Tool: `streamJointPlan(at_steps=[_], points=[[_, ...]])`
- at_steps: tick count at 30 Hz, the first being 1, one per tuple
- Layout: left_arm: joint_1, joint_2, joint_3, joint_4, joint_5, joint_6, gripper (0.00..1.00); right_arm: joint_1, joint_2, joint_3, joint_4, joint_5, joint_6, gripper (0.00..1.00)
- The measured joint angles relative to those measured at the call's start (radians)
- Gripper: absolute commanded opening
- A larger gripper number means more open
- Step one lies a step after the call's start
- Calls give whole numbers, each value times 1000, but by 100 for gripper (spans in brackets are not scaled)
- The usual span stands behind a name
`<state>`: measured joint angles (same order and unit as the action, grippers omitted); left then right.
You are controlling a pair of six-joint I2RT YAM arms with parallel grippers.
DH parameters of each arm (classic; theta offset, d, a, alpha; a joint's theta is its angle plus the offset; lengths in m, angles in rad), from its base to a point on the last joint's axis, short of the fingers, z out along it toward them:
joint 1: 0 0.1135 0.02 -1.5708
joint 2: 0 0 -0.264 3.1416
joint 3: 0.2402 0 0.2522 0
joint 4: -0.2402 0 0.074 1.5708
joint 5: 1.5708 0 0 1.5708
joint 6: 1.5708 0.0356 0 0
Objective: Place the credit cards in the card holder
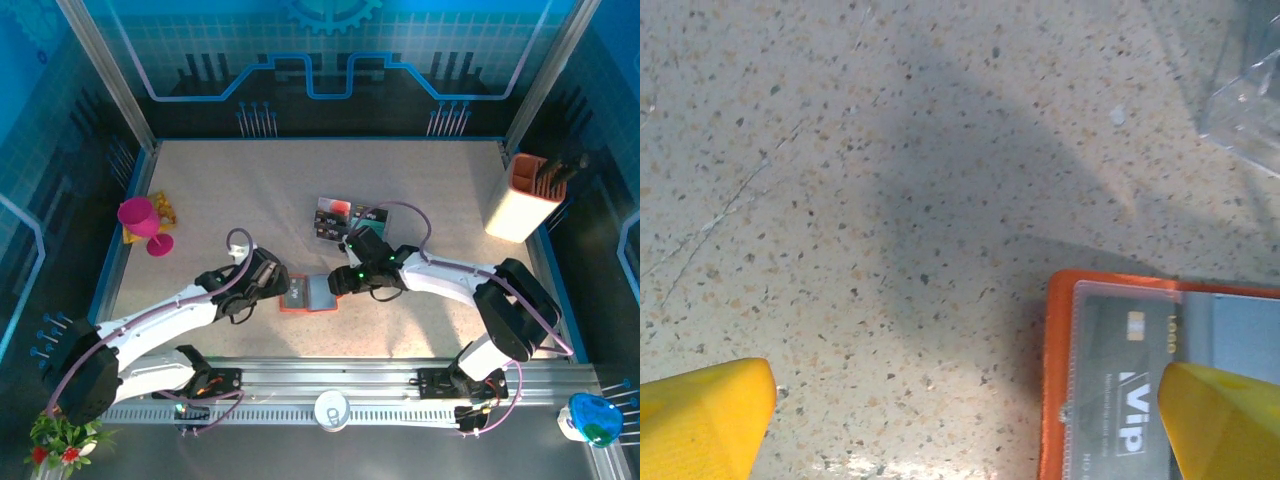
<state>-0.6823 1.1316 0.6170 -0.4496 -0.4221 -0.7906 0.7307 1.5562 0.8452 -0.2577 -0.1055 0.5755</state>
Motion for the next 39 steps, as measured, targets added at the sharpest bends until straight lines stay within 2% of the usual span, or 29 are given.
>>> streamJointPlan(at_steps=[5, 9, 11, 15, 19, 22, 24, 26, 27, 28, 30, 35, 39], points=[[0, 34, 47, -2, 8, 34, 99, -1, 28, 0, 25, 0, 0, 55], [0, 71, 60, 2, 27, 46, 99, -2, 67, 0, 41, 0, 0, 49], [0, 92, 66, 5, 37, 57, 99, -5, 76, 0, 42, 1, -1, 41], [0, 122, 83, 10, 61, 65, 99, -26, 75, -11, 58, 3, -3, 15], [-3, 136, 101, 16, 79, 68, 99, -58, 45, -65, 72, 11, 7, 1], [-16, 148, 114, 20, 84, 68, 99, -71, 3, -100, 72, 16, 6, 1], [-28, 156, 122, 25, 90, 68, 99, -73, -21, -114, 73, 17, 8, 13], [-39, 166, 130, 29, 98, 68, 99, -73, -41, -126, 73, 13, 11, 35], [-45, 172, 135, 30, 101, 68, 99, -73, -53, -132, 72, 11, 13, 41], [-49, 177, 139, 31, 105, 68, 99, -73, -67, -137, 72, 9, 16, 43], [-60, 190, 150, 35, 109, 69, 99, -73, -108, -148, 68, 9, 25, 41], [-88, 219, 173, 37, 120, 69, 99, -75, -211, -148, 51, 15, 32, 30], [-113, 254, 189, 44, 127, 68, 99, -86, -228, -113, 31, 21, 29, 22]])
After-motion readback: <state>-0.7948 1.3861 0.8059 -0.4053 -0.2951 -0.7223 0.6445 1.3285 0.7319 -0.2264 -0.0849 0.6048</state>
